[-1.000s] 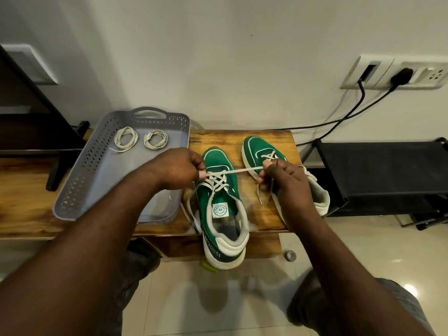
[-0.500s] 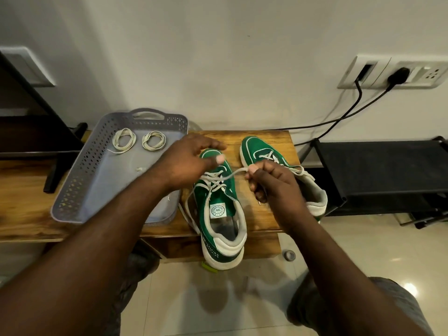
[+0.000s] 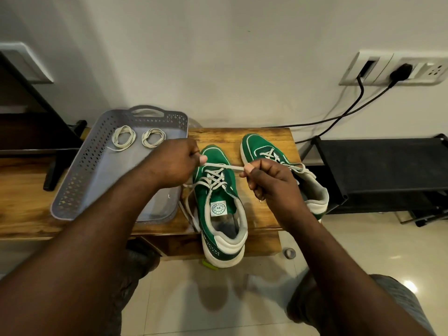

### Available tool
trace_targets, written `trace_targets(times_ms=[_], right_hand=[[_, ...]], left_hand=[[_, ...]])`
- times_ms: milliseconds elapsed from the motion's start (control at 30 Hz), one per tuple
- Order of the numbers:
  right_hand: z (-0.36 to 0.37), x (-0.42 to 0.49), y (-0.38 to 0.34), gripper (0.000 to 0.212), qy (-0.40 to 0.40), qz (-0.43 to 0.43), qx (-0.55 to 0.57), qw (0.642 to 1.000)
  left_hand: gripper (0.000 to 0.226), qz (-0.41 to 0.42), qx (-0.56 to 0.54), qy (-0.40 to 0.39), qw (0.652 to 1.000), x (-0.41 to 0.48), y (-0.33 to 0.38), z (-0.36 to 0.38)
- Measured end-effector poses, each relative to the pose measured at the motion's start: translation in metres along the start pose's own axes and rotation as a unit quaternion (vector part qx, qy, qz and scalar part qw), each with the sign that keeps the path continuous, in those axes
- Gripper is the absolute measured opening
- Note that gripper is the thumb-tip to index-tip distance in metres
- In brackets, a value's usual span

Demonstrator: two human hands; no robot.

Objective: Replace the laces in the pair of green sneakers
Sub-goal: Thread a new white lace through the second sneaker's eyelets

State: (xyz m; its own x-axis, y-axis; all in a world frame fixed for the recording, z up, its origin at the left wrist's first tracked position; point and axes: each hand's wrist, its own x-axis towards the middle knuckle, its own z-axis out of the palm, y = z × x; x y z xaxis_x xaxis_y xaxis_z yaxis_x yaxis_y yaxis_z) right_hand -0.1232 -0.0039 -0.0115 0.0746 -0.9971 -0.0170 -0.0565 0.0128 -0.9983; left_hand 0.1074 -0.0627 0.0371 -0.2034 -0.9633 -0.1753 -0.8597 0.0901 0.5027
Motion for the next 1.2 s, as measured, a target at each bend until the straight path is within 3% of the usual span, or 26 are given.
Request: trace_targets(times_ms=[133, 200, 300, 433, 533, 633, 733, 833, 1067, 1200], right_hand=[[0.011, -0.001, 0.000, 0.020, -0.027, -0.001, 0.018, 0.999], [0.016, -0.001, 0.001, 0.020, -0.027, 0.000, 0.012, 1.000], [0.011, 0.002, 0.003, 0.019, -0.004, 0.001, -0.011, 1.000], [0.010, 0.000, 0.005, 0.018, -0.034, 0.001, -0.027, 0.999], [0.018, -0.002, 0.006, 0.014, 0.019, 0.014, -0.069, 0.997], [0.019, -0.001, 0.009, 0.016, 0.073, 0.023, -0.167, 0.983], [0.024, -0.005, 0.013, 0.046, -0.025, 0.003, -0.356, 0.934], [0.032, -0.006, 0.018, 0.036, 0.003, -0.054, -0.429, 0.902], [0.025, 0.000, 0.023, 0.025, 0.072, 0.073, -0.212, 0.972], [0.022, 0.002, 0.024, 0.025, 0.081, 0.139, -0.104, 0.982]], left_hand=[[0.010, 0.087, -0.163, -0.088, 0.979, -0.015, 0.013, 0.003], [0.007, 0.122, -0.152, -0.101, 0.976, -0.018, 0.023, 0.012], [0.014, 0.107, -0.117, -0.068, 0.985, -0.013, 0.024, 0.012], [0.009, 0.096, -0.110, -0.106, 0.984, -0.012, 0.021, 0.010], [0.008, 0.088, -0.113, -0.084, 0.986, -0.012, 0.019, 0.014], [0.010, 0.029, -0.078, -0.005, 0.997, -0.007, 0.013, 0.016], [0.013, -0.019, -0.075, 0.019, 0.997, -0.004, 0.008, 0.020], [0.009, -0.039, -0.109, -0.006, 0.993, -0.006, 0.012, 0.024], [0.015, -0.076, -0.105, -0.011, 0.992, -0.007, 0.020, 0.042], [0.020, -0.097, -0.091, 0.009, 0.991, -0.009, 0.023, 0.057]])
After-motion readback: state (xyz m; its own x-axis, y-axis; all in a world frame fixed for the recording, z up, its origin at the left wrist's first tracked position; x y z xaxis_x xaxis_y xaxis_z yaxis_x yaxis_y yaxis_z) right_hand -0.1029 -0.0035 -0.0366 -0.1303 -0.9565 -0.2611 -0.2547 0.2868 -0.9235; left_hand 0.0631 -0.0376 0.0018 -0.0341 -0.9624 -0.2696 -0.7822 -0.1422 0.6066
